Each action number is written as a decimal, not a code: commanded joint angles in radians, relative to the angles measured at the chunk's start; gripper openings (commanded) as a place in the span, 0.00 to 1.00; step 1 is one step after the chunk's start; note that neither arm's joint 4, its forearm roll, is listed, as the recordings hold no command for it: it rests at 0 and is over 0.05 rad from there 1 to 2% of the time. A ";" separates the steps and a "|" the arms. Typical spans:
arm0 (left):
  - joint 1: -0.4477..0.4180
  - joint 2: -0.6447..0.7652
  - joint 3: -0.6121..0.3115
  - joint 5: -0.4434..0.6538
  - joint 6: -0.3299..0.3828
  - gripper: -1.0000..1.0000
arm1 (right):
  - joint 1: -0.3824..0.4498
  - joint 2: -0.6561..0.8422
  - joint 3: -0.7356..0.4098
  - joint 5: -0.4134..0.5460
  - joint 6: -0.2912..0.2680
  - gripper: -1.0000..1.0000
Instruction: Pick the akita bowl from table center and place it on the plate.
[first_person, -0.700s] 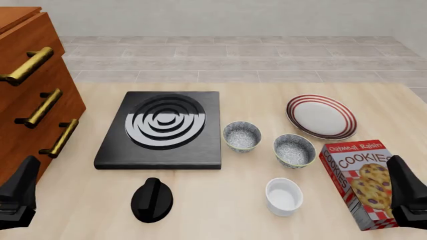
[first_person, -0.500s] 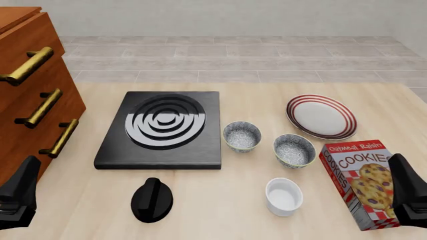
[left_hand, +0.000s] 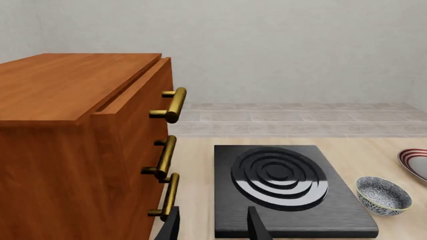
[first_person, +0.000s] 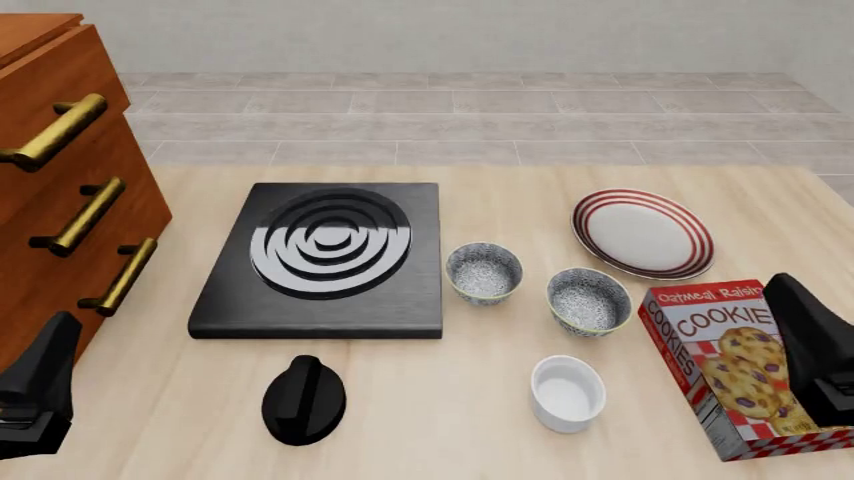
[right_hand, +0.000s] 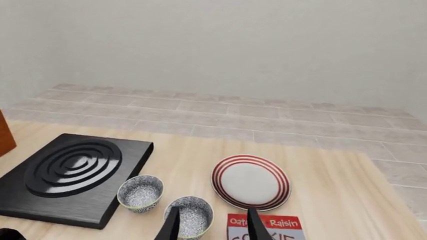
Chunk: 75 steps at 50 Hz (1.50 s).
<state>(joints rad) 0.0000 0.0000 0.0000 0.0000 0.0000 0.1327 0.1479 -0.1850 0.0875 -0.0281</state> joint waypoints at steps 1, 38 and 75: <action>0.000 0.000 0.000 0.000 0.000 1.00 | 0.080 0.208 -0.108 -0.029 -0.044 1.00; 0.000 0.000 0.000 0.000 0.000 1.00 | 0.363 0.891 -0.544 0.156 -0.410 1.00; 0.000 0.000 0.000 0.000 0.000 1.00 | 0.469 1.498 -0.962 0.364 -0.730 1.00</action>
<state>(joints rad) 0.0000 0.0000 0.0000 0.0000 0.0000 0.5673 1.5258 -1.0584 0.4005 -0.6905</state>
